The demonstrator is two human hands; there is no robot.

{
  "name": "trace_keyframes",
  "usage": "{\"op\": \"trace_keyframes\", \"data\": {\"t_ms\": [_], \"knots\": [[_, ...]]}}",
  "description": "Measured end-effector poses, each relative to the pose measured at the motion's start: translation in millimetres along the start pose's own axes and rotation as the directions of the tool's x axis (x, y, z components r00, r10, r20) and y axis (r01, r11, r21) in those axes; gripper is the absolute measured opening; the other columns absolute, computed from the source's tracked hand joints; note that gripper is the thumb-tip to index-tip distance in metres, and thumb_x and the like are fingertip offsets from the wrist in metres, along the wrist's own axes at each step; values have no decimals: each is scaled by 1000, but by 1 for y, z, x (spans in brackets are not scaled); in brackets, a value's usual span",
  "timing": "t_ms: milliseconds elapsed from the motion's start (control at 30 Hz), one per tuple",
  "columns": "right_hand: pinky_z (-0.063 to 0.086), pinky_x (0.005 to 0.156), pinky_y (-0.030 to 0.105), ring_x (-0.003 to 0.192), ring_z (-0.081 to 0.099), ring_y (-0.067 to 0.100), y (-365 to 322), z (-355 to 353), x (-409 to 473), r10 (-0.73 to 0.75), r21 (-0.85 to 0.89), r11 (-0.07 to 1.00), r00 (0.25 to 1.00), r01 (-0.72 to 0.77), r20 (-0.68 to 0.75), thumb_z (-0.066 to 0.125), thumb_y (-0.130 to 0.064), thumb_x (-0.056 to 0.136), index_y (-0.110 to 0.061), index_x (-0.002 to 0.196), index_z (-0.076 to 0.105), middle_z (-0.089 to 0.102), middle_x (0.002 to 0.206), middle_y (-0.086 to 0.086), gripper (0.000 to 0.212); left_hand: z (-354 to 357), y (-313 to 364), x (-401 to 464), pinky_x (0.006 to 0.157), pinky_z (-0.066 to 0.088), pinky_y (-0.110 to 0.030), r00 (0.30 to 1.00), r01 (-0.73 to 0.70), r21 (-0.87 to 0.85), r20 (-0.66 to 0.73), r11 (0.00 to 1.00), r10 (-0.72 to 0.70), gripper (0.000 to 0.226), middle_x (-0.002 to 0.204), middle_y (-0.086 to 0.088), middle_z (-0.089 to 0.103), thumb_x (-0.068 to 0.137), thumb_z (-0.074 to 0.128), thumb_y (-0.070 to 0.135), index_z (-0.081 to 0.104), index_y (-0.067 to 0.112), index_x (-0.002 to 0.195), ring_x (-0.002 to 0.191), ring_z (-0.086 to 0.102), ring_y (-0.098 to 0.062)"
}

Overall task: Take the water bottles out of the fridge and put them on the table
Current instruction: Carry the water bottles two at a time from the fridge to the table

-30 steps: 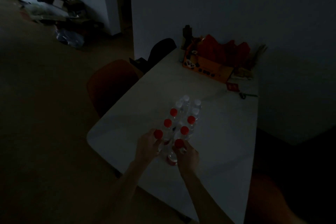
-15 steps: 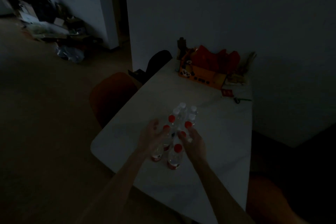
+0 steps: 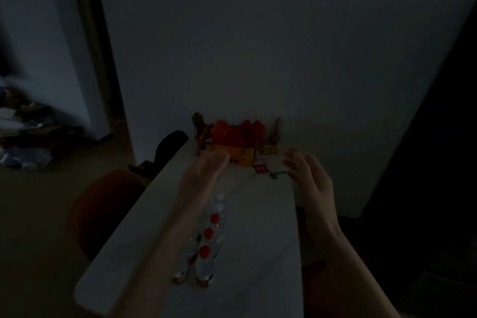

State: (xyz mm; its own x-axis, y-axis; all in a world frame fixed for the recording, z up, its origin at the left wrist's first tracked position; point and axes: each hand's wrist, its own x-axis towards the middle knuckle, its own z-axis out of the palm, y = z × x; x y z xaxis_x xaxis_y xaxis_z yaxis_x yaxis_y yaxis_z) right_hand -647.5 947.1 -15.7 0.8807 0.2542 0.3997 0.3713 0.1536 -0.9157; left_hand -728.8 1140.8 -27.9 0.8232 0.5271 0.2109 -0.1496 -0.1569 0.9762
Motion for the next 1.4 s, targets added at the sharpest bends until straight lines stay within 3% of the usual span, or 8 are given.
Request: {"op": "trace_keyframes", "data": {"t_ms": [267, 433, 533, 667, 867, 1033, 1233, 1400], "knots": [[52, 96, 37, 110, 67, 16, -63, -140, -15, -100, -20, 995, 978, 98, -183, 61, -58, 79, -22, 108, 70, 73, 110, -3, 47, 141, 91, -56, 96, 48, -26, 983, -121, -166, 117, 979, 142, 47, 109, 13, 73, 77, 70, 57, 71, 25, 110, 106, 65, -2], [53, 97, 38, 109, 68, 16, -101, -248, -50, -135, -27, 991, 961, 133, -242, 57, -33, 96, -14, 114, 68, 72, 113, 2, 29, 251, 122, -109, 93, 48, -24, 970, -126, -207, 181, 970, 164, 22, 104, 7, 72, 90, 63, 31, 71, 18, 106, 104, 65, -7], [53, 99, 39, 109, 68, 16, -122, -320, -74, -141, -48, 990, 956, 133, -257, 56, -32, 96, -13, 114, 68, 71, 114, 4, 29, 324, 135, -146, 94, 50, -28, 960, -88, -264, 235, 961, 153, 9, 99, 13, 71, 88, 63, 32, 68, 27, 94, 104, 66, -8], [53, 95, 33, 108, 67, 17, -144, -422, -103, -185, -76, 983, 940, 170, -287, 63, -50, 86, -26, 107, 69, 73, 109, -1, 32, 424, 151, -193, 91, 51, -33, 946, -74, -351, 273, 933, 178, 15, 94, 11, 74, 81, 73, 36, 69, 26, 90, 102, 67, -15], [52, 95, 34, 108, 67, 12, -166, -578, -136, -228, -205, 966, 889, 156, -397, 57, -48, 91, -19, 118, 66, 72, 111, -2, 41, 566, 172, -248, 99, 50, -38, 874, -68, -354, 430, 933, 227, 32, 110, 8, 73, 74, 69, 57, 72, 35, 98, 109, 67, -11], [52, 94, 32, 107, 67, 11, -164, -690, -145, -261, -270, 953, 830, 139, -492, 55, -41, 95, -19, 119, 67, 73, 110, -4, 35, 678, 180, -272, 104, 47, -39, 807, -47, -336, 543, 941, 234, 48, 114, 7, 71, 77, 62, 56, 66, 25, 114, 109, 65, -9], [51, 98, 42, 109, 66, 18, -132, -807, -110, -243, -270, 957, 794, 104, -557, 60, -52, 87, -21, 116, 69, 72, 110, 0, 43, 817, 167, -254, 90, 50, -21, 771, -12, -374, 587, 928, 246, 50, 112, 6, 71, 78, 66, 59, 67, 24, 113, 110, 65, -9], [53, 98, 45, 106, 68, 18, -115, -908, -43, -279, -369, 928, 748, 49, -603, 59, -59, 79, -19, 116, 69, 74, 107, 1, 55, 949, 166, -202, 99, 51, -38, 748, 28, -427, 609, 904, 264, 31, 108, 5, 73, 81, 70, 47, 68, 26, 104, 107, 66, -8]]}}
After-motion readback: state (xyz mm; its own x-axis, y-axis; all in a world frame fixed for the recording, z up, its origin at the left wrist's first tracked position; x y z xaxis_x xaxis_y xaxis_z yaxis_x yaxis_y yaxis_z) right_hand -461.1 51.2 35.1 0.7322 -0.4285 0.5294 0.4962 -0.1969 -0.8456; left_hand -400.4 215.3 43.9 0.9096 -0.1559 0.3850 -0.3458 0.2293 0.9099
